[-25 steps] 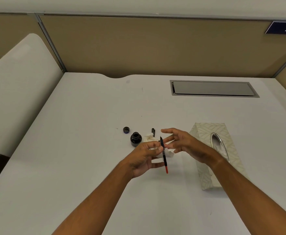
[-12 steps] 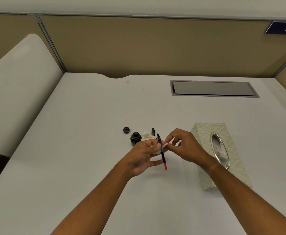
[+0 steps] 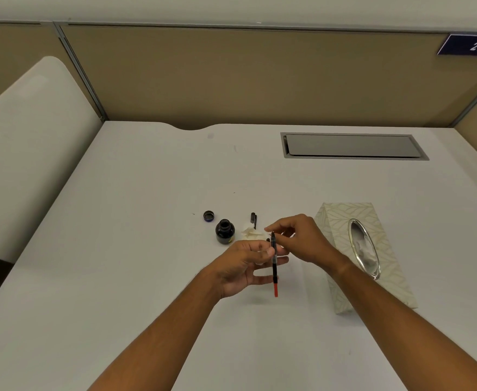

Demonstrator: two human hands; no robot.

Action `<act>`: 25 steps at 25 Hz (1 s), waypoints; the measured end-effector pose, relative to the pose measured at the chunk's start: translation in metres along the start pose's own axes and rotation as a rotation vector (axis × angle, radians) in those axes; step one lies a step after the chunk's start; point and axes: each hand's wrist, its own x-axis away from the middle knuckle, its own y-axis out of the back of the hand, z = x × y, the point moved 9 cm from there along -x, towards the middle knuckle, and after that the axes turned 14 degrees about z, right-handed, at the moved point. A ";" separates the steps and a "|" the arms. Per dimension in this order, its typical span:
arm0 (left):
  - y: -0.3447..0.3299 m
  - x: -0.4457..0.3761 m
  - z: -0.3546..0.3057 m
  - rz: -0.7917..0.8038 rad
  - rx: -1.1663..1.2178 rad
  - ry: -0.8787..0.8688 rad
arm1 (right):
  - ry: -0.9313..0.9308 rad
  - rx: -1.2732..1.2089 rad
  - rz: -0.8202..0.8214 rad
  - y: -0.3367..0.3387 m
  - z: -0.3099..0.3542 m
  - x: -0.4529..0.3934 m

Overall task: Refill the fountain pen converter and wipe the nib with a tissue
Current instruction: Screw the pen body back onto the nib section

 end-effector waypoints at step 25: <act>0.050 0.030 -0.044 -0.346 0.248 -0.289 | -0.121 -0.548 0.109 -0.033 -0.032 0.024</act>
